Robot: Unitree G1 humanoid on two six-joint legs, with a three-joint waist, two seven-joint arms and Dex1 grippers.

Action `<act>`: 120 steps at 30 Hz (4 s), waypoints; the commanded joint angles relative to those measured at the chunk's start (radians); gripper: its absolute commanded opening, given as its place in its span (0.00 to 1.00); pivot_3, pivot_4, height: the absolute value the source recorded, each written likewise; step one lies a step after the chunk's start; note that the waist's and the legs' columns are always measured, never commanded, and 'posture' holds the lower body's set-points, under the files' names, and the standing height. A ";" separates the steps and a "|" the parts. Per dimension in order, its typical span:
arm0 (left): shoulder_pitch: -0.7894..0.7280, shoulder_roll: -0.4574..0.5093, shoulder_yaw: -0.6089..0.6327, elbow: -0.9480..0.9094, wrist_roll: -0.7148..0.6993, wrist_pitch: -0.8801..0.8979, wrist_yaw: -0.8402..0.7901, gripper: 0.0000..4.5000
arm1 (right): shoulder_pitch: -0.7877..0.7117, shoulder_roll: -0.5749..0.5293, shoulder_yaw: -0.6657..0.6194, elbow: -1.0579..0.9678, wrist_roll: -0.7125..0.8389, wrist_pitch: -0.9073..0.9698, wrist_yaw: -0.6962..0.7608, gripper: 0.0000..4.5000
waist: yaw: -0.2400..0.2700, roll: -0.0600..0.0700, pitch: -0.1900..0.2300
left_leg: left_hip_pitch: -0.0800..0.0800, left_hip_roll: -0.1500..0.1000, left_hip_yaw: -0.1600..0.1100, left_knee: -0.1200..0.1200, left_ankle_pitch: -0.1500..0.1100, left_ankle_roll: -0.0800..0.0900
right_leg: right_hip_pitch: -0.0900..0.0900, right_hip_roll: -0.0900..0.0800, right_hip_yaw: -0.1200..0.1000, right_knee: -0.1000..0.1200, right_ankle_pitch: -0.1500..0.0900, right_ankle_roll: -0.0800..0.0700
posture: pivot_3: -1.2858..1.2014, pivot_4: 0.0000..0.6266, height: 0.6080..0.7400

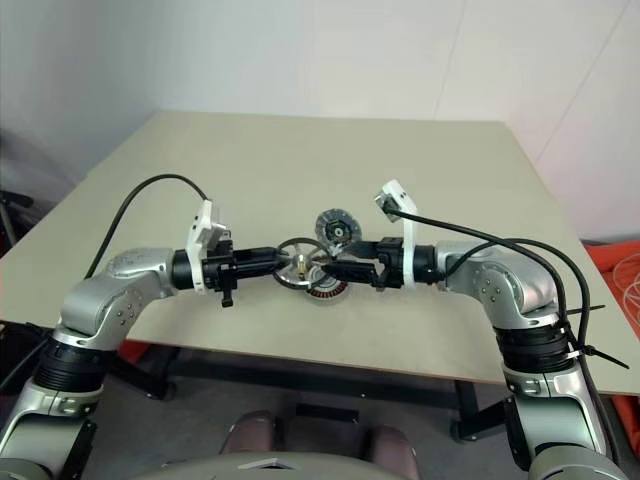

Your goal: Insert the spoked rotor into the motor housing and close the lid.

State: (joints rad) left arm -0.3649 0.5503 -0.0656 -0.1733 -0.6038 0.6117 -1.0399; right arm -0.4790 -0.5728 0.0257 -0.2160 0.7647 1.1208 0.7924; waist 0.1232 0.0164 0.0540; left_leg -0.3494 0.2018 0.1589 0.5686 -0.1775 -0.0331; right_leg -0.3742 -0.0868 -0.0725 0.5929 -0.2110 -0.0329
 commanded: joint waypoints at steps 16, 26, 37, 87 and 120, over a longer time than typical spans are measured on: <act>-0.070 -0.023 0.036 0.061 -0.043 0.158 0.084 0.09 | 0.027 0.000 0.061 -0.121 -0.136 -0.281 0.049 0.06 | 0.000 0.000 0.000 | 0.000 0.000 0.000 0.002 0.000 0.000 | -0.001 0.000 0.001 0.003 0.000 0.000 | 0.52 0.00 1.00; -0.040 0.097 0.139 0.131 -0.098 0.277 0.101 0.09 | 0.045 -0.012 0.108 -0.084 -0.234 -0.433 0.074 0.04 | -0.002 0.000 0.000 | -0.001 0.001 0.004 0.004 0.002 -0.003 | -0.011 0.001 0.006 0.014 -0.001 -0.001 | 0.52 0.00 1.00; -0.097 0.099 0.000 0.126 0.083 -0.105 -0.025 0.09 | 0.050 -0.072 0.118 -0.124 -0.091 -0.321 0.173 0.04 | 0.002 -0.001 0.000 | -0.002 0.000 0.004 0.004 0.000 0.000 | -0.011 0.001 0.008 0.014 -0.001 -0.001 | 0.52 0.00 1.00; -0.136 0.158 0.092 0.120 -0.012 0.022 -0.140 1.00 | 0.008 0.032 0.142 -0.030 -0.316 -0.434 0.063 0.01 | -0.001 -0.002 0.000 | -0.001 0.001 0.006 0.005 0.002 -0.003 | -0.013 0.002 0.009 0.017 -0.001 -0.003 | 0.52 0.00 1.00; 0.000 0.156 0.329 0.181 -0.132 0.177 0.065 1.00 | 0.032 -0.006 -0.067 0.243 -0.376 -0.600 0.069 0.01 | -0.017 -0.005 0.001 | -0.001 0.004 0.007 0.008 0.000 0.001 | -0.013 0.006 0.009 0.017 0.002 -0.009 | 0.52 0.00 1.00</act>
State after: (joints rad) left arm -0.3566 0.7050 0.2320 0.0329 -0.7207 0.7924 -0.9830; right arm -0.4485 -0.5913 -0.0066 0.0308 0.3778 0.5539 0.8847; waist 0.1058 0.0117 0.0546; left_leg -0.3508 0.2060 0.1656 0.5764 -0.1776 -0.0324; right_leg -0.3871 -0.0810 -0.0631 0.6099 -0.2084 -0.0416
